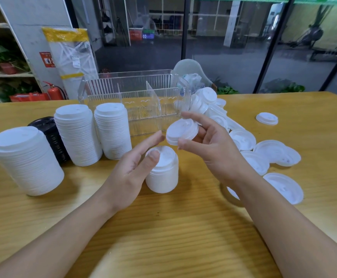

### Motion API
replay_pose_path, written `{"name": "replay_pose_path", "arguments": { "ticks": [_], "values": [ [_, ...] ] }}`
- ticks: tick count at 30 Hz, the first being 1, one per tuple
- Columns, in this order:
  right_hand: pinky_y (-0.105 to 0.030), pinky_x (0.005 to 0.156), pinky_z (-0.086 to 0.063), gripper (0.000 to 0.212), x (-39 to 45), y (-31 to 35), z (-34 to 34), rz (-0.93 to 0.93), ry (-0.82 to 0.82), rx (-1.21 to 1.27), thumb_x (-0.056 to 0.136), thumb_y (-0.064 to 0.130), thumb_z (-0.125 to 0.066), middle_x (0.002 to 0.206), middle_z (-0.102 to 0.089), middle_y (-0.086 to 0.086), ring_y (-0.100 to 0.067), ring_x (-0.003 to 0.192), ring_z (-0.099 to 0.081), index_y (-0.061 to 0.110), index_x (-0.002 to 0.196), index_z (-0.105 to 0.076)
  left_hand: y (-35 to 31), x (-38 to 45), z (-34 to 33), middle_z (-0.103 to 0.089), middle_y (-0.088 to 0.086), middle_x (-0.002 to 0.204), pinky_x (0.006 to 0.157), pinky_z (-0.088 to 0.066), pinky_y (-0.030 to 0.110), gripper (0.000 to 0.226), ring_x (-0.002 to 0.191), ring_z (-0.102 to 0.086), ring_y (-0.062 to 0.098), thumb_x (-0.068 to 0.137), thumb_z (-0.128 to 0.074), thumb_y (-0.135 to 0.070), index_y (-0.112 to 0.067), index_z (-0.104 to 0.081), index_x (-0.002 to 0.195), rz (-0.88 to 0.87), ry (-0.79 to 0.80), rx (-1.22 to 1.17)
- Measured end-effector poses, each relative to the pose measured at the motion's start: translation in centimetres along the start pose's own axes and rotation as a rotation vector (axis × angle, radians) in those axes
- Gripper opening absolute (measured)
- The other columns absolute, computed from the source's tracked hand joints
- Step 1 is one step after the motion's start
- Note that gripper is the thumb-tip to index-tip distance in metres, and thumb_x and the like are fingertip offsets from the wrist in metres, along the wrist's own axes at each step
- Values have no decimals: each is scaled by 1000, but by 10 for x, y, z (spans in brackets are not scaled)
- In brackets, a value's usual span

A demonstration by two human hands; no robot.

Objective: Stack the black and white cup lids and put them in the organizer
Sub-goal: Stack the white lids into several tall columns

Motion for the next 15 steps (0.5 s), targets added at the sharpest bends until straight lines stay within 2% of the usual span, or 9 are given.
{"name": "replay_pose_path", "arguments": {
  "ticks": [3,6,8,11,15],
  "values": [
    [-44,103,-58,48,-1,2,-5,9,19,-26,104,17,-72,110,-72,-30,-24,100,-73,19,150,-61,-2,-2,-2,-52,-19,165,133,-28,50,66,159,-39,3,107,-53,-57,-31,-44,167,-13,22,-4],
    [-48,109,-55,47,0,1,-5,18,53,0,105,24,-72,121,-63,-40,-29,110,-68,24,151,-61,-5,-3,-3,-52,-16,166,133,-27,52,61,160,-39,7,111,-53,-48,-29,-43,168,-36,24,-5],
    [-50,111,-52,47,2,-1,-4,5,49,84,105,24,-68,130,-59,-42,-35,119,-66,21,151,-62,-8,-3,-2,-50,-16,168,134,-26,53,60,161,-37,7,111,-52,-45,-27,-43,168,-59,11,9],
    [-50,116,-49,45,4,-3,-3,-30,37,222,107,22,-65,140,-65,-31,-39,130,-65,8,150,-61,-11,-4,-1,-46,-15,171,135,-23,52,61,163,-33,7,111,-52,-42,-25,-40,169,-89,9,16],
    [-52,120,-48,58,3,-6,-3,-41,64,199,93,12,-77,137,-72,-20,-40,137,-63,6,148,-60,-10,-3,-2,-40,-11,175,135,-21,54,64,165,-29,11,112,-54,-33,-21,-33,172,-91,35,-8]
  ]
}}
Point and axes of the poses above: each hand's wrist, its own x-axis towards the middle knuckle, its own z-axis out of the back of the hand, y = z × x, the point moved 5 cm from there along x, towards the middle knuckle
